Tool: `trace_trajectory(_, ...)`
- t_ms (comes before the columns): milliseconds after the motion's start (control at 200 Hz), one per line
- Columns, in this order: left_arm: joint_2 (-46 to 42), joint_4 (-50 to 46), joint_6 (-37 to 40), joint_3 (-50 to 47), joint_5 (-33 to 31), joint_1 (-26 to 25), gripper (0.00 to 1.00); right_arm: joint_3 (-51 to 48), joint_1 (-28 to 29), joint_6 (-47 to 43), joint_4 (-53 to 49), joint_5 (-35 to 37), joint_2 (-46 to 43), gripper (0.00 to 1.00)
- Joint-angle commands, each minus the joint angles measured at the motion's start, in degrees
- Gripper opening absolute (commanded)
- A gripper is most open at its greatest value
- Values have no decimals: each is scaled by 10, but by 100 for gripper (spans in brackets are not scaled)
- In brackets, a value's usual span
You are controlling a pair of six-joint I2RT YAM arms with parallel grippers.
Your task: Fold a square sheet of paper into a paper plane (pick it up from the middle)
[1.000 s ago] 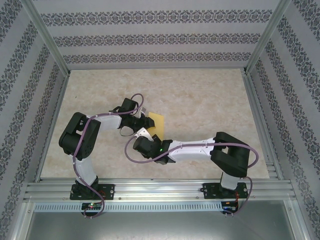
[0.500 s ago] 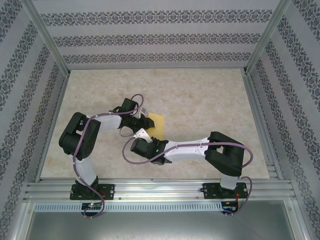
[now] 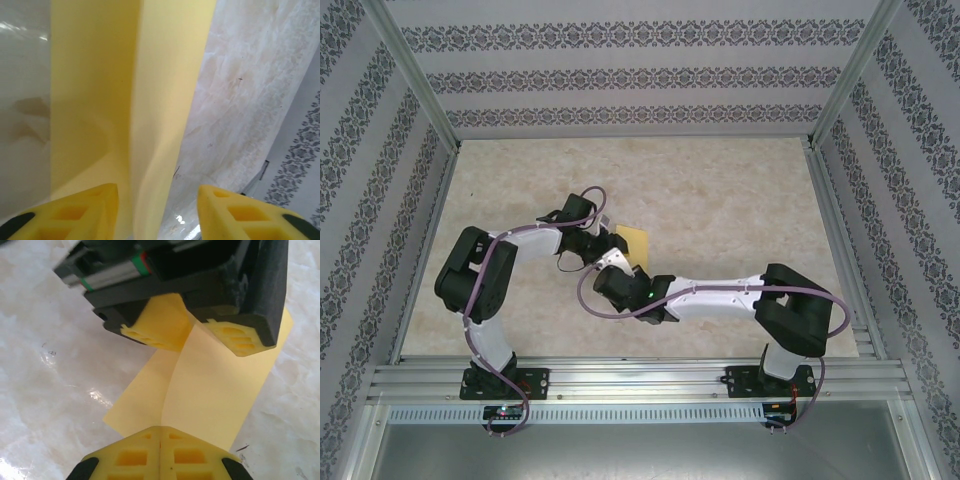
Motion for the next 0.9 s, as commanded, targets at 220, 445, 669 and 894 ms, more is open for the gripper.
trace_trajectory(220, -109, -105, 40, -12, -154, 5, 57, -64, -111, 31, 121, -297, -51, 0)
trace_trajectory(445, -155, -98, 41, -50, -158, -1, 54, -88, -175, 27, 152, -411, -51, 0)
trace_trajectory(669, -169, -87, 42, -65, -137, -19, 48, -96, -215, 6, 144, -474, -39, 0)
trace_trajectory(894, -136, -44, -6, -69, -115, -29, 56, -101, -232, -2, 143, -501, -50, 0)
